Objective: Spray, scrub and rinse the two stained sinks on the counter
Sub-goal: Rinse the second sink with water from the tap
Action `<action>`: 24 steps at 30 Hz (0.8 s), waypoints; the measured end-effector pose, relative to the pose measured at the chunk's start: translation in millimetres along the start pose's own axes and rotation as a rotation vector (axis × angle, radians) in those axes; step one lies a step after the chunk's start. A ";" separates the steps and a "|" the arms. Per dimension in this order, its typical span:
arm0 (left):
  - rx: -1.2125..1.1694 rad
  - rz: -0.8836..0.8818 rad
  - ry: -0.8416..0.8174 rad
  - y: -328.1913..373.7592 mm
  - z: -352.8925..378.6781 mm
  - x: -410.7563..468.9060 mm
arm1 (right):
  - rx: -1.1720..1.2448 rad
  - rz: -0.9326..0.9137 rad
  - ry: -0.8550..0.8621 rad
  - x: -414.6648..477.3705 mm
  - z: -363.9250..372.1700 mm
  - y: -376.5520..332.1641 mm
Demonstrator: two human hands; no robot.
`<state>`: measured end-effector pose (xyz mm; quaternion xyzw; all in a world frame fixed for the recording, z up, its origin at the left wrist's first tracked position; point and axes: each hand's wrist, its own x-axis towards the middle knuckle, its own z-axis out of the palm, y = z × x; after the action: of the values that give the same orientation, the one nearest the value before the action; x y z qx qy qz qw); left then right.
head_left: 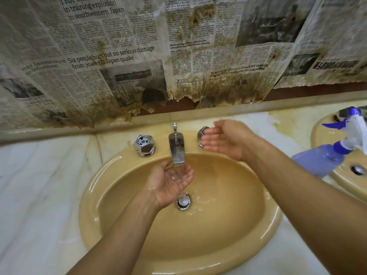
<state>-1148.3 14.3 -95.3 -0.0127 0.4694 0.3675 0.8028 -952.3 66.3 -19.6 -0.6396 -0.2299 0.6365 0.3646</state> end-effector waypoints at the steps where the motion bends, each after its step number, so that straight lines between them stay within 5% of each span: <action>1: 0.030 0.023 0.009 2.4 -3.2 -0.1 | 0.068 0.055 -0.016 -1.1 4.4 15.2; 7: 0.158 0.240 0.087 13.6 -17.1 -14.9 | 0.510 0.426 -0.240 3.5 56.0 86.6; 10: 0.327 0.546 0.178 21.4 -16.6 -20.9 | 0.497 0.417 -0.256 -0.1 48.4 86.5; 15: 1.079 1.056 0.105 39.6 20.9 -18.1 | 0.396 0.211 -0.179 -5.8 1.2 31.8; 20: 1.840 0.904 -0.161 59.2 89.7 24.6 | 0.082 -0.133 -0.048 -5.6 -16.0 -44.6; 24: 2.076 0.713 -0.221 60.6 114.0 68.0 | -0.116 -0.272 0.069 -10.2 -25.9 -53.9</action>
<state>-1080.3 139.5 -63.8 0.8368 0.4522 0.0040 0.3085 -918.5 87.9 25.9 -0.6441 -0.3384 0.5444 0.4174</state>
